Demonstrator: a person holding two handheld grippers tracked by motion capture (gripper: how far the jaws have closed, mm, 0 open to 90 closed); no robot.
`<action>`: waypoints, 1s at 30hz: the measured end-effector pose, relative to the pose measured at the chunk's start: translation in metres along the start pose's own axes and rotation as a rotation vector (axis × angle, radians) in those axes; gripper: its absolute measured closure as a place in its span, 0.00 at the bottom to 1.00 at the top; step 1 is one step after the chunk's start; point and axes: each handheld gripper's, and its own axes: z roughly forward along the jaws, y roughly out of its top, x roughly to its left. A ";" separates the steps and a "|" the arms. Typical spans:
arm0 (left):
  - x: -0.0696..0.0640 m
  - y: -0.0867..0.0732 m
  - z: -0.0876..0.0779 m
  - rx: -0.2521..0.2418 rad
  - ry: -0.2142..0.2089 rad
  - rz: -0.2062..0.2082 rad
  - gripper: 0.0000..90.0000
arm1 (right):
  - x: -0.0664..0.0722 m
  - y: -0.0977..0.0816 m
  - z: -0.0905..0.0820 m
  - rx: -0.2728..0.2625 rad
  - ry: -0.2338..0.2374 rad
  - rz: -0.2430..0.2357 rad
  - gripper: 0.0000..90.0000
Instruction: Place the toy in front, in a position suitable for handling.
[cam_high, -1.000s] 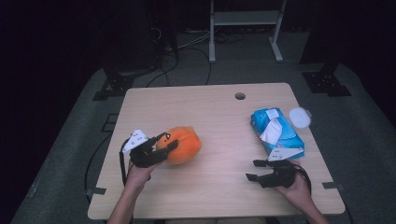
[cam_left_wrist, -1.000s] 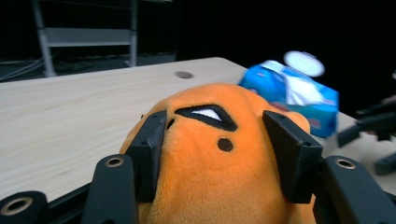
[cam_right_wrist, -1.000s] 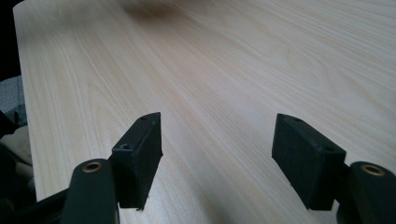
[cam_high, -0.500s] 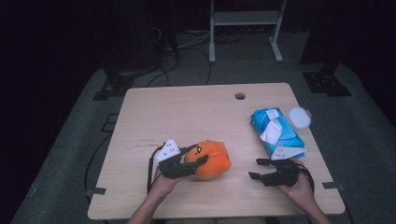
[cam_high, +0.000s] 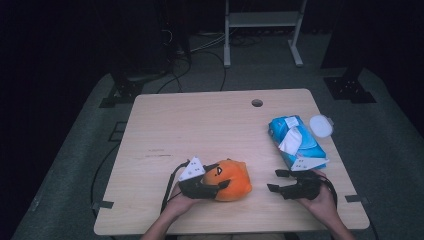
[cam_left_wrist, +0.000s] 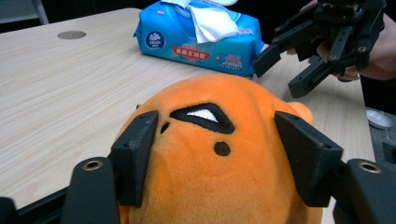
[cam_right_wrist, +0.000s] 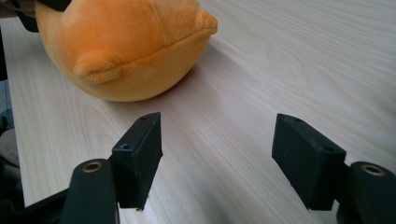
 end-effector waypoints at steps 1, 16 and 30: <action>0.000 0.000 0.000 0.000 0.000 0.000 0.35 | 0.000 0.000 0.000 -0.001 0.001 0.001 0.36; -0.001 -0.003 0.000 0.008 -0.006 0.031 0.31 | 0.000 0.007 -0.008 -0.053 -0.002 0.008 0.36; 0.001 -0.002 0.000 0.020 -0.015 0.024 0.30 | -0.009 0.028 -0.024 -0.133 -0.032 0.003 0.36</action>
